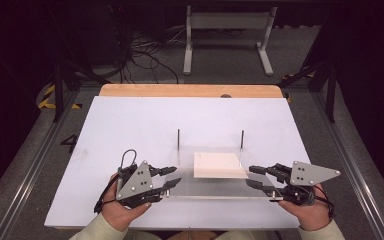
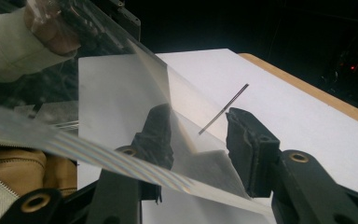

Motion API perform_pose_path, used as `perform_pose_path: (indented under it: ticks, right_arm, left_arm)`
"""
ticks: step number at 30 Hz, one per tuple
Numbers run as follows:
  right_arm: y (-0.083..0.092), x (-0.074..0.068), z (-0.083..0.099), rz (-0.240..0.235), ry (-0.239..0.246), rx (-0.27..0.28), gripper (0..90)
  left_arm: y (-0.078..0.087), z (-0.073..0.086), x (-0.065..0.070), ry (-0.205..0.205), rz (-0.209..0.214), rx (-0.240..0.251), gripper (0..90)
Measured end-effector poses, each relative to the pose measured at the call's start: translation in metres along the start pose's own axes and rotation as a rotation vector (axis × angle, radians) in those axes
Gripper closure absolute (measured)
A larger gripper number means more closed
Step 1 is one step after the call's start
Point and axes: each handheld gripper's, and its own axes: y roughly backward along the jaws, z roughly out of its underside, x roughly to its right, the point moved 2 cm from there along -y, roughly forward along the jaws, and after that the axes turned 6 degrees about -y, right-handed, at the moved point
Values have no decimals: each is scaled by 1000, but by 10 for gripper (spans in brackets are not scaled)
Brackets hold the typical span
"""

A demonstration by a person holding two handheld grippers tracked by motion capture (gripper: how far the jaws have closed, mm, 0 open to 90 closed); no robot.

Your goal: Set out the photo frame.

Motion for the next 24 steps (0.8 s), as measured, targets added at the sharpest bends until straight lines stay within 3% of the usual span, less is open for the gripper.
perform_pose_path:
  ticks: [5, 6, 11, 13, 24]
  right_arm:
    - [-1, 4, -4, 19, 15, 32, 580]
    - [-1, 6, -7, 25, 22, 36, 583]
    - [-3, 15, -15, 38, 31, 63, 581]
    - [-3, 19, -18, 37, 25, 71, 577]
    - [-10, 37, -27, 110, 13, 103, 548]
  left_arm:
    - [0, -1, -8, 35, -22, 57, 614]
    - [0, -1, -10, 57, -26, 82, 614]
    - [5, 5, -19, 101, -67, 123, 449]
    - [7, 9, -23, 121, -79, 133, 433]
    - [11, 30, -33, 174, -116, 83, 403]
